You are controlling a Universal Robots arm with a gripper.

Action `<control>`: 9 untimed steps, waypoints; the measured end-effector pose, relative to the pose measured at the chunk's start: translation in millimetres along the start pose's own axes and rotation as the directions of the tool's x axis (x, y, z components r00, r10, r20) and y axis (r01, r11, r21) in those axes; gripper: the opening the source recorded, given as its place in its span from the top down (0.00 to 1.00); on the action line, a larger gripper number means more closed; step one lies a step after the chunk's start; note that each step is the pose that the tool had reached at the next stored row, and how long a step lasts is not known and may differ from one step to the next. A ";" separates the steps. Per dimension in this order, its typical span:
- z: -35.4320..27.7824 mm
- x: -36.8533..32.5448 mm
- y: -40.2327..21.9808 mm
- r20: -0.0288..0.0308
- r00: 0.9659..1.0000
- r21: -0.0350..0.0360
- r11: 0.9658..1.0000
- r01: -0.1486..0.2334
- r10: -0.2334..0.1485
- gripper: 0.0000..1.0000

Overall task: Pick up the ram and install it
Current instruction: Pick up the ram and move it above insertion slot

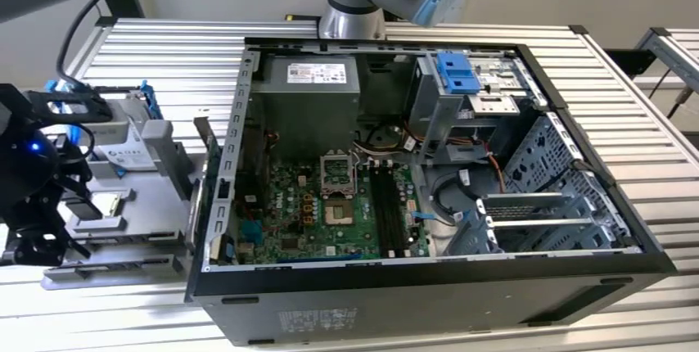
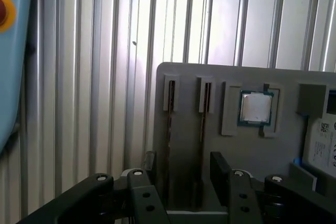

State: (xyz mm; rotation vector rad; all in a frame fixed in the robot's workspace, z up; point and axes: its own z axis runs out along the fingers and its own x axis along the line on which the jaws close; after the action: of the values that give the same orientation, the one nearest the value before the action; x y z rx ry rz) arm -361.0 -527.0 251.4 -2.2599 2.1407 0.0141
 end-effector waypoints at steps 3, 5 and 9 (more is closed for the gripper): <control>4.6 0.6 0.1 0.000 1.000 0.000 1.000 0.000 0.000 1.00; 7.4 1.1 0.2 0.000 1.000 0.000 1.000 0.000 0.000 1.00; 12.9 1.7 0.3 0.000 1.000 0.000 1.000 0.000 0.000 1.00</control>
State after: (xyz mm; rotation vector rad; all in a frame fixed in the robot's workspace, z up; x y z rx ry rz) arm -361.0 -528.4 238.5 -2.2598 2.1408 0.0141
